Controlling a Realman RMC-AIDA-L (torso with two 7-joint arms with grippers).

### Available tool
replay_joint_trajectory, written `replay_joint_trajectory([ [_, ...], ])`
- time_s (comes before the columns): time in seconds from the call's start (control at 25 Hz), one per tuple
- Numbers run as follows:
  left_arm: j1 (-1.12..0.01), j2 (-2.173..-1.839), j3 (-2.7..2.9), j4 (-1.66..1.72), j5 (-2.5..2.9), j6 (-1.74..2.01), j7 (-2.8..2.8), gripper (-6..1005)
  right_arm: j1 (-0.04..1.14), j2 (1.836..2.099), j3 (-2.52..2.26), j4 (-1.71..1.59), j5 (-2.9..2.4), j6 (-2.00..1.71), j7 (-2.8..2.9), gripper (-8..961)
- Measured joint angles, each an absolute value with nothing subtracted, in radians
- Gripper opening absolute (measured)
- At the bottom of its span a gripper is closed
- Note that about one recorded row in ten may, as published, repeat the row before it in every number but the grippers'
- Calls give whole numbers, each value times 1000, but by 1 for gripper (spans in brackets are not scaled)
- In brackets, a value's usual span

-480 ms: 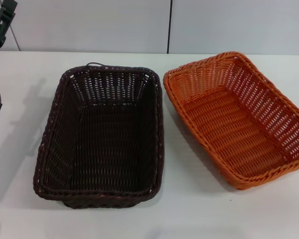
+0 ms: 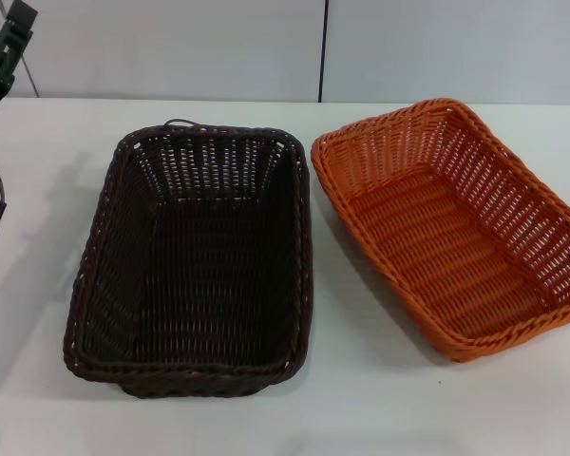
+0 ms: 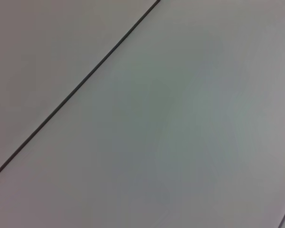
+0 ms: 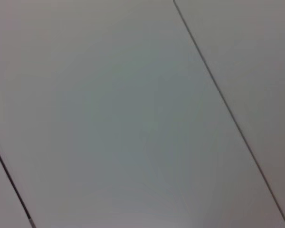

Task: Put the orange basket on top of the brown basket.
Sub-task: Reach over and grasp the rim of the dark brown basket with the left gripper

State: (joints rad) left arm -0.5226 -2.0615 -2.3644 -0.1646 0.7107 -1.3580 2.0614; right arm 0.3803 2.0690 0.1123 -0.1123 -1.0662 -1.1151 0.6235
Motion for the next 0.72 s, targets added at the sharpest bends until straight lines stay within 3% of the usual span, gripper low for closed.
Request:
replay_joint_trajectory([
  [0.72,-519,-2056,-2293,-201,710,-1350,2045,859,384,2068,38,-148,-1079,-1103,618,808],
])
